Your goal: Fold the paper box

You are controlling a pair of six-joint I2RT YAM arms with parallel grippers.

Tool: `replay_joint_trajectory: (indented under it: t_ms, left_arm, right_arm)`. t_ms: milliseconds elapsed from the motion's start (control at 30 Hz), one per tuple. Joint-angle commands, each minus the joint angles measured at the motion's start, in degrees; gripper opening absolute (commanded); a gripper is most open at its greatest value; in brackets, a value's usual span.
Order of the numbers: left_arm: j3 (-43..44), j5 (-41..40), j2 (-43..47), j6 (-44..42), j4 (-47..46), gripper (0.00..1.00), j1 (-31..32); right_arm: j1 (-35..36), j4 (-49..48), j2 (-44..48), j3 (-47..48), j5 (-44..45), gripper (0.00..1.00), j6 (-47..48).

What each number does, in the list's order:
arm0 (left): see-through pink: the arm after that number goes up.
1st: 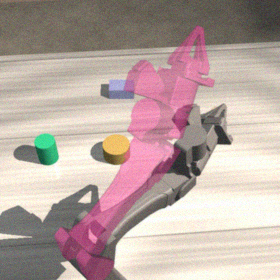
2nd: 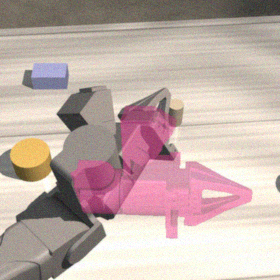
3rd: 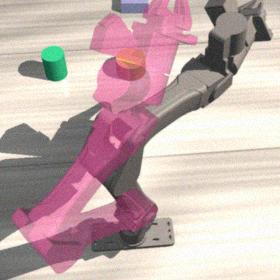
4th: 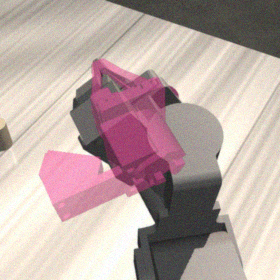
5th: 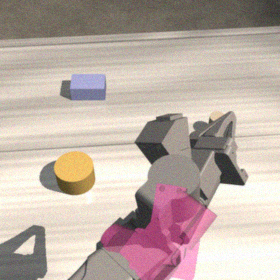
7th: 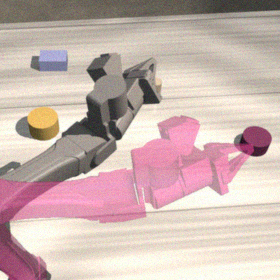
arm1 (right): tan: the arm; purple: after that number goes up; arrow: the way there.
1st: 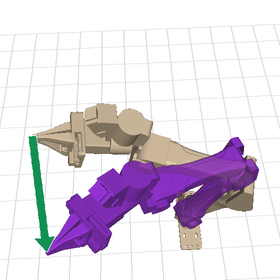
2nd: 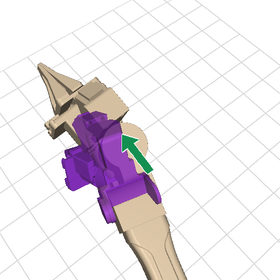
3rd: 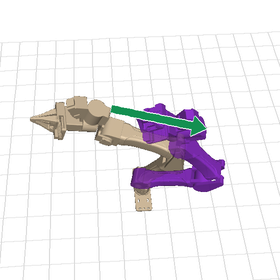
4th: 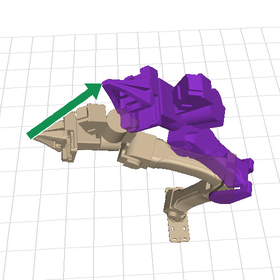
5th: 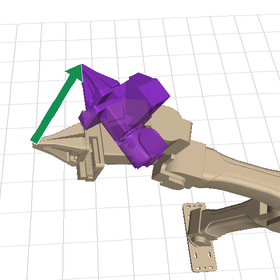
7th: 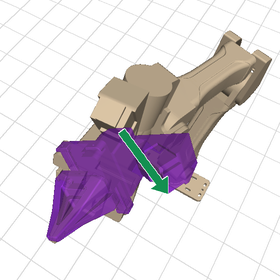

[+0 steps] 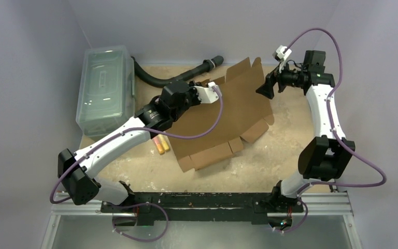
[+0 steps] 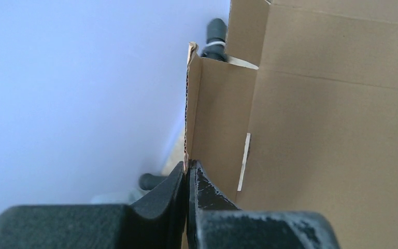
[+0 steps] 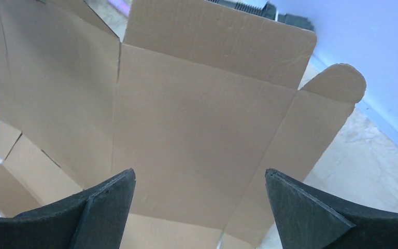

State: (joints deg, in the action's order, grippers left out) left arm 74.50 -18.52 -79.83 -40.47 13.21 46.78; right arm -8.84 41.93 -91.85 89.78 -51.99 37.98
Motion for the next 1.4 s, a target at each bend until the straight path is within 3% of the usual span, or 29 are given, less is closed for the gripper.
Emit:
replay_joint_trajectory:
  t_ms: [0,233,467,633,833,1033,1367]
  left_arm:
    - [5.1,-2.0,1.1,-8.7,-3.6,0.0,-0.1]
    - [6.9,1.0,1.7,-12.0,-4.6,0.0,0.1]
    - [7.6,2.7,2.4,-16.1,-4.5,0.0,1.0]
    - [8.6,3.1,3.0,-19.8,-4.3,0.0,1.8]
    - [10.4,3.8,2.7,-22.6,-4.6,0.0,3.1]
    - [12.2,3.4,1.6,-24.6,-4.5,0.0,4.7]
    - [11.9,2.7,0.7,-29.1,-4.8,0.0,6.9]
  right_arm:
    - [-0.9,-1.1,1.8,5.5,-0.3,0.99,-0.5]
    - [-1.0,6.6,3.9,12.4,-0.6,0.99,9.6]
    - [-1.0,8.3,2.6,16.6,1.9,0.99,13.5]
    - [-0.7,15.3,1.5,22.6,-1.9,0.99,27.7]
    - [4.7,21.8,-3.8,33.0,0.5,0.99,33.2]
    - [10.0,22.9,-4.9,32.9,5.8,0.99,36.3]
    - [11.4,26.4,-6.8,34.1,11.4,0.99,45.2]
